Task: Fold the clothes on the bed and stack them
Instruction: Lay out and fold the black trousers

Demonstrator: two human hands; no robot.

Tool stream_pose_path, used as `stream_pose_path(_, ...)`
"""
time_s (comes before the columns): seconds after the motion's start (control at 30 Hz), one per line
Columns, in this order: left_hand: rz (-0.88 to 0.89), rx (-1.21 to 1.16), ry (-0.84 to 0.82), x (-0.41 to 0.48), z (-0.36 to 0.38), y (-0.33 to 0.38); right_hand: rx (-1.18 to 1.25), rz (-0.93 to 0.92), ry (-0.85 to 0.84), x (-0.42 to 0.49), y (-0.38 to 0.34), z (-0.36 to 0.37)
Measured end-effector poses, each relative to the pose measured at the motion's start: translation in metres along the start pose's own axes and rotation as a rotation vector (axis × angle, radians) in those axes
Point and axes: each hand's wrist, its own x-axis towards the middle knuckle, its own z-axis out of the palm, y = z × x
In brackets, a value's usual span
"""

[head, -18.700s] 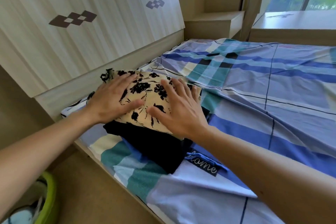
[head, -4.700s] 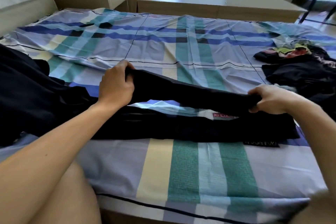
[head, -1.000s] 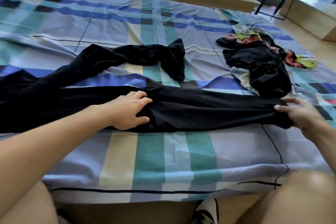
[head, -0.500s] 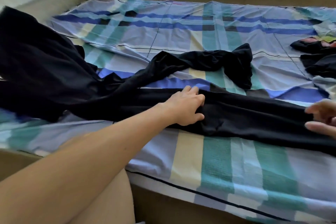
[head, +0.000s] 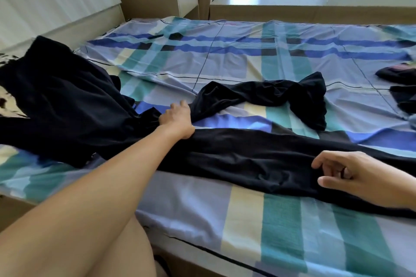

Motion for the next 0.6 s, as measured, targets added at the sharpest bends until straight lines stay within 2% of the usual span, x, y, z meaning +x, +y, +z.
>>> stream_pose_path(0.07,0.067,-0.051,-0.048,0.009,-0.001,-0.007,-0.021,-0.016,-0.017,0.000,0.003,0.004)
stream_pose_path(0.13,0.249,-0.102,-0.091,0.010,-0.011,-0.010,-0.021,-0.019,-0.027,0.000,0.010,0.006)
stream_pose_path(0.23,0.473,-0.094,-0.283,-0.004,-0.035,-0.015,-0.020,-0.016,-0.022,-0.001,0.018,0.004)
stream_pose_path(0.3,0.499,-0.041,-0.520,-0.014,-0.046,-0.017,-0.020,-0.010,-0.034,-0.001,0.020,0.004)
stream_pose_path(0.37,0.396,0.034,-0.642,-0.019,-0.043,-0.017,-0.014,-0.002,-0.046,0.002,0.020,0.006)
stream_pose_path(0.43,0.356,0.021,-0.523,-0.015,-0.029,-0.011,-0.023,0.009,-0.070,0.005,0.018,0.007)
stream_pose_path(0.53,0.281,-0.136,-0.106,-0.006,-0.007,0.015,-0.024,0.016,-0.080,0.008,0.013,0.008)
stream_pose_path(0.6,0.195,-0.283,-0.021,0.004,0.003,0.033,-0.001,0.022,-0.078,0.009,0.011,0.008)
